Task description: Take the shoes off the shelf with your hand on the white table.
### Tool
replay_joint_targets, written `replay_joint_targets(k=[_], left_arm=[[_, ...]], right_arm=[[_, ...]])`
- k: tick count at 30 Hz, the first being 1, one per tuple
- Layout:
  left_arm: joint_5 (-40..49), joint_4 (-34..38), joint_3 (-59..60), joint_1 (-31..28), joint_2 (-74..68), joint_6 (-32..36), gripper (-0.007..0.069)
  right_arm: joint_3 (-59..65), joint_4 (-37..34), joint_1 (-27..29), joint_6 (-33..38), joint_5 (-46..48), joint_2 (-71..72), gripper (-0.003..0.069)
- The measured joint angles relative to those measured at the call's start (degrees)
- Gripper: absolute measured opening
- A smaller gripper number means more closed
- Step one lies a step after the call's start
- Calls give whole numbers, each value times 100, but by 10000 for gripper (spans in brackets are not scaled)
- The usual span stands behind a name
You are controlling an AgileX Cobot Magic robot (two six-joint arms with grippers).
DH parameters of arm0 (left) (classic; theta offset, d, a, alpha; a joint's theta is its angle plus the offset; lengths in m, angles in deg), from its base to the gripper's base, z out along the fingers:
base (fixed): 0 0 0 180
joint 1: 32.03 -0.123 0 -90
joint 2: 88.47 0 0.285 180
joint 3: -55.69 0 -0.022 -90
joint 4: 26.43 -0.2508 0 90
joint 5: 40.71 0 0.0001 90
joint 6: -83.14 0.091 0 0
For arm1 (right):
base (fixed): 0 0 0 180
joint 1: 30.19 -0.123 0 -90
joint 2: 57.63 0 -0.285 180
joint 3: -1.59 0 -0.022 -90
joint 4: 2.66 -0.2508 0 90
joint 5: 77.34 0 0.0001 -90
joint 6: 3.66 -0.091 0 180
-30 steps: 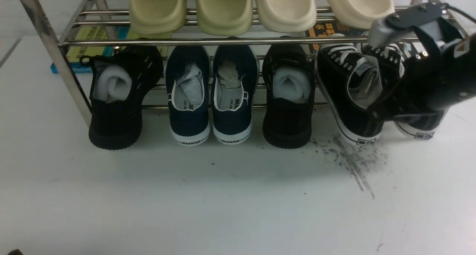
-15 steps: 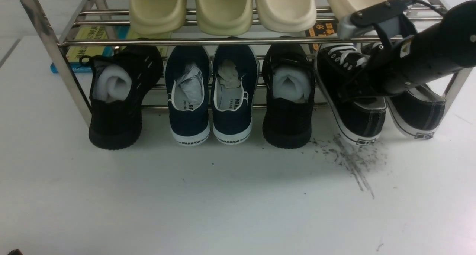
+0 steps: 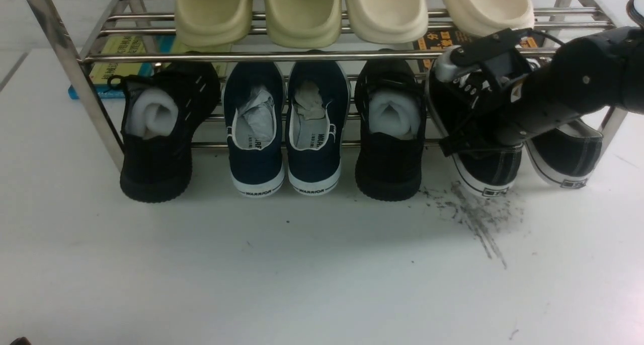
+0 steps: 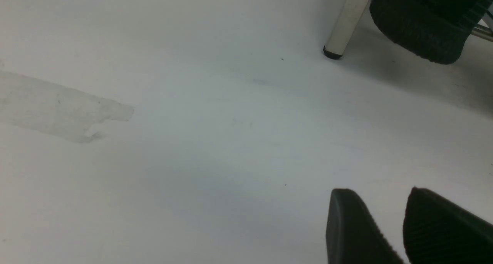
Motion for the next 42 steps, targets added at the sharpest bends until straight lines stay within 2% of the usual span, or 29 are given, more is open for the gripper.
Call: replay_joint_targets(k=[4, 5, 10, 17, 22, 24, 34, 42], left_arm=[[0, 0, 0, 0, 0, 0, 241], [0, 0, 0, 0, 0, 0, 241], [0, 0, 0, 0, 0, 0, 241], [0, 0, 0, 0, 0, 0, 241], [0, 0, 0, 0, 0, 0, 241], [0, 0, 0, 0, 0, 0, 241], [0, 0, 0, 0, 0, 0, 241], [0, 0, 0, 0, 0, 0, 241]], right_arm=[[-9, 64, -18, -21, 238, 158, 8], [-9, 69, -18, -36, 425, 239, 1], [-9, -55, -24, -231, 1508, 815, 1], [-9, -252, -29, -310, 2534, 1949, 1], [65, -614, -29, -315, 3331, 2606, 2], [416, -982, -31, -315, 3689, 3068, 3], [2318, -2075, -35, -234, 3914, 4755, 6], [2644, -2471, -35, -346, 4197, 5067, 7]])
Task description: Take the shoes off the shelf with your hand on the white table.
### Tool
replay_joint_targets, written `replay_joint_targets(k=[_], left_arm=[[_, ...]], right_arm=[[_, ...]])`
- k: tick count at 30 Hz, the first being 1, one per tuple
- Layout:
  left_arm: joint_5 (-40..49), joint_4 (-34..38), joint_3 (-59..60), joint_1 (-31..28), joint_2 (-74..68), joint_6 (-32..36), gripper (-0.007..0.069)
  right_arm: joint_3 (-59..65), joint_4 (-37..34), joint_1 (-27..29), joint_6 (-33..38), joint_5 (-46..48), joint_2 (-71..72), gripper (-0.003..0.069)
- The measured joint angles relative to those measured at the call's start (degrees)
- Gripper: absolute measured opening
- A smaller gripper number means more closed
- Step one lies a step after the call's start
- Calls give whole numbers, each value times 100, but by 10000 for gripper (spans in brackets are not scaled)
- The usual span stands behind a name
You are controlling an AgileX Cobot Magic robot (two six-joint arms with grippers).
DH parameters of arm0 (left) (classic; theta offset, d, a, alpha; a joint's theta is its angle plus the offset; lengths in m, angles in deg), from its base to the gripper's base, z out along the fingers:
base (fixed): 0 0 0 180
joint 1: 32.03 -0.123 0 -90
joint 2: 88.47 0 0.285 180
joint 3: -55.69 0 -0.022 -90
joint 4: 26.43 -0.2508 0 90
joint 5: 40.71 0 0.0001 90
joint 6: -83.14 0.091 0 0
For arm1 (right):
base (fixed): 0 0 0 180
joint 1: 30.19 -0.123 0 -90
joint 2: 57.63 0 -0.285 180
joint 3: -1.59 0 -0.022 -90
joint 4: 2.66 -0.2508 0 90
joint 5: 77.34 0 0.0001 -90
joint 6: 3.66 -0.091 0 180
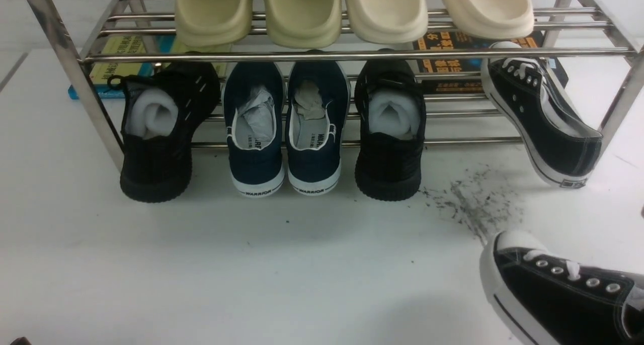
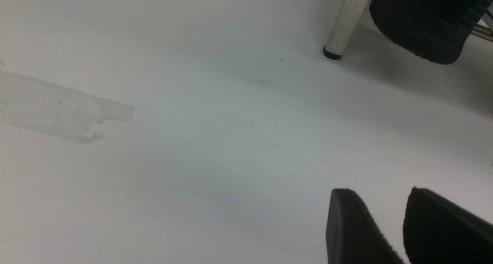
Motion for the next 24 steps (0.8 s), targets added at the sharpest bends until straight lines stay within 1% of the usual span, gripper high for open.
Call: replay_joint_targets(k=[5, 7, 9, 12, 13, 14, 15, 18, 21, 24], left_arm=[[0, -5, 0, 0, 0, 0, 241], [0, -5, 0, 0, 0, 0, 241], [0, -5, 0, 0, 0, 0, 241], [0, -5, 0, 0, 0, 0, 241], [0, -5, 0, 0, 0, 0, 241], [0, -5, 0, 0, 0, 0, 241], [0, -5, 0, 0, 0, 0, 241], [0, -5, 0, 0, 0, 0, 241], [0, -5, 0, 0, 0, 0, 241], [0, -5, 0, 0, 0, 0, 241]], right_arm=[[11, -245, -12, -80, 48, -49, 7], [11, -261, -182, -155, -60, -148, 7], [11, -267, -476, -252, -249, -305, 7], [11, -225, -1260, -461, -685, -627, 8], [11, -194, -1446, -535, -797, -743, 8], [11, -140, -1760, -635, -986, -903, 8], [-4, -43, -2187, -779, -1238, -1117, 9], [-176, 289, -2814, -1172, -1486, -1634, 9], [-572, 845, -3258, -1745, -1648, -2214, 9], [-910, 1362, -3462, -2158, -1810, -2610, 10]])
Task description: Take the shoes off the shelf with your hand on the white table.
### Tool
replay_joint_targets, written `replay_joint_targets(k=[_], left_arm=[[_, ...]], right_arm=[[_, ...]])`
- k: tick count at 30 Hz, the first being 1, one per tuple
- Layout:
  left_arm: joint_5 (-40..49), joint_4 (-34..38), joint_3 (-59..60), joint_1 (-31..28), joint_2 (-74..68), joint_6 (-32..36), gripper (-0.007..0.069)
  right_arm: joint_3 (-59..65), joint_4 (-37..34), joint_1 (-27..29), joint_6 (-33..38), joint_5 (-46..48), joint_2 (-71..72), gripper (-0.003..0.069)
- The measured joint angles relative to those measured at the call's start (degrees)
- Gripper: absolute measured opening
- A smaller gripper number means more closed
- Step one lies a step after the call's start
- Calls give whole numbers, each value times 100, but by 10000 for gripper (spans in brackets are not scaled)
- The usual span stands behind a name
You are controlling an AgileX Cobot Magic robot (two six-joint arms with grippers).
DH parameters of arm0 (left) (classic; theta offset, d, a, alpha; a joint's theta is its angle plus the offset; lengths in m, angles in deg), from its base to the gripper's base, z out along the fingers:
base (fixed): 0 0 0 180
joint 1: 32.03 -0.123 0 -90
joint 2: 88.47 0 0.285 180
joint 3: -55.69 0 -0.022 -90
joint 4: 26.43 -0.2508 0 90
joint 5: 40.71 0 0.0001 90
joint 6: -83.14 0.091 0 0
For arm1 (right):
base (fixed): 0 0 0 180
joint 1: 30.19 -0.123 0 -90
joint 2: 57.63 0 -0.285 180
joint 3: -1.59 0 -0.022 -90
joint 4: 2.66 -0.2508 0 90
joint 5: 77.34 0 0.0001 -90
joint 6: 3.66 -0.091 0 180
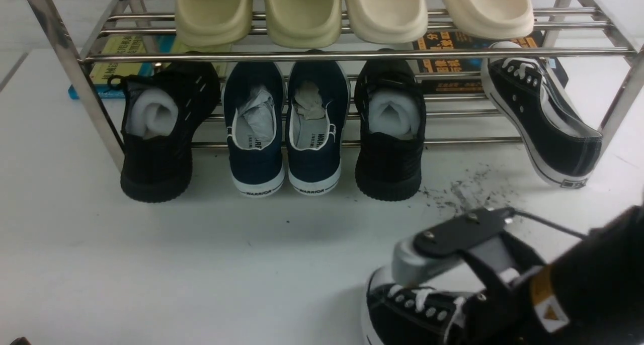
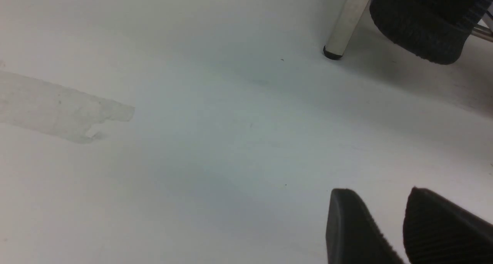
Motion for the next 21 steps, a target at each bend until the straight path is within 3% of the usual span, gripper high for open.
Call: replay_joint_targets(k=[9, 21], left_arm=[[0, 0, 0, 0, 0, 0, 241], [0, 0, 0, 0, 0, 0, 241]], right_arm=[[-211, 611, -100, -997, -1585, -897, 26], [-237, 547, -149, -1112, -3250, -2190, 139]])
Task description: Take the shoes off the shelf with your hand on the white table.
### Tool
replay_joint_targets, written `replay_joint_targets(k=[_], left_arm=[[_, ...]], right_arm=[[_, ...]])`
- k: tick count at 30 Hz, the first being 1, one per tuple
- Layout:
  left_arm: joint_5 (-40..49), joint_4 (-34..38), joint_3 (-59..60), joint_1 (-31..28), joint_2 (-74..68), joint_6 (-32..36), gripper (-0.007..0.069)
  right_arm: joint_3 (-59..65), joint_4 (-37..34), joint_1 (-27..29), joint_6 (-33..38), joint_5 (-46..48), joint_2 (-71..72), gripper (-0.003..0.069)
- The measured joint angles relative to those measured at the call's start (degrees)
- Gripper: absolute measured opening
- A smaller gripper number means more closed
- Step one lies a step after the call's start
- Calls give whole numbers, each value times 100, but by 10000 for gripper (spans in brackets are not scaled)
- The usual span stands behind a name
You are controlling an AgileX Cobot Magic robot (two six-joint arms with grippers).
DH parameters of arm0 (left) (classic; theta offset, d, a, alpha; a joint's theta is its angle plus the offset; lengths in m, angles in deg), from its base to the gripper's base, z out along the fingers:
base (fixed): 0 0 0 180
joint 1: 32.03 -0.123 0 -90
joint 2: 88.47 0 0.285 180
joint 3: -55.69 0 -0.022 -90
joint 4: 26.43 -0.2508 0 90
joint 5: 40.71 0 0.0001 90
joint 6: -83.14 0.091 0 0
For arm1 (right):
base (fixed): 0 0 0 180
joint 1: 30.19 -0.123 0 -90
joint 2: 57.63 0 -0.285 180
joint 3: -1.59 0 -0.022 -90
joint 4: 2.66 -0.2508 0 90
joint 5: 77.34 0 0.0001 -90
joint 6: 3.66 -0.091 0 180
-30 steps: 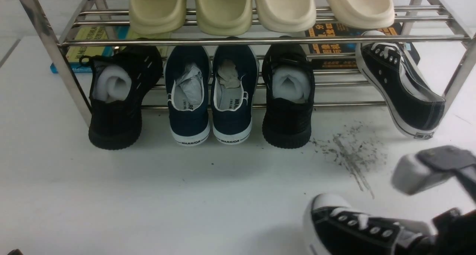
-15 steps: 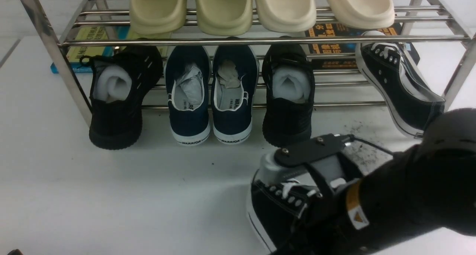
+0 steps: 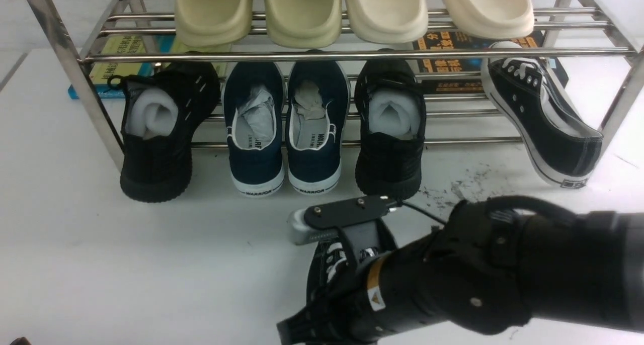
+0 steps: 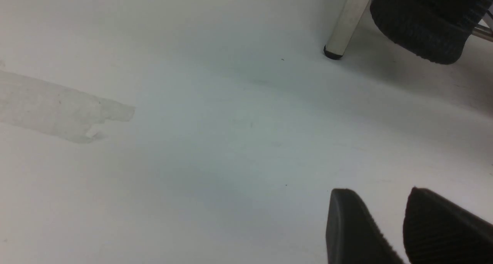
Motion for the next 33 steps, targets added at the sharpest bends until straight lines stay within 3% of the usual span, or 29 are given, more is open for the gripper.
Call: replay_joint_targets(k=[7, 17, 25, 28, 29, 33], left_arm=[[0, 0, 0, 0, 0, 0, 241], [0, 0, 0, 0, 0, 0, 241], [0, 0, 0, 0, 0, 0, 241], [0, 0, 0, 0, 0, 0, 241], [0, 0, 0, 0, 0, 0, 241], [0, 0, 0, 0, 0, 0, 241]], right_arm=[[-40, -89, -7, -19, -63, -162, 190], [-199, 174, 6, -1, 684, 659, 383], [-1008, 1324, 6, 18, 2336, 1666, 419], [-1259, 2229, 6, 18, 3115, 1943, 407], [-1310, 2834, 17, 18, 3503, 2029, 390], [-1316, 3629, 294, -36, 4281, 2058, 317]])
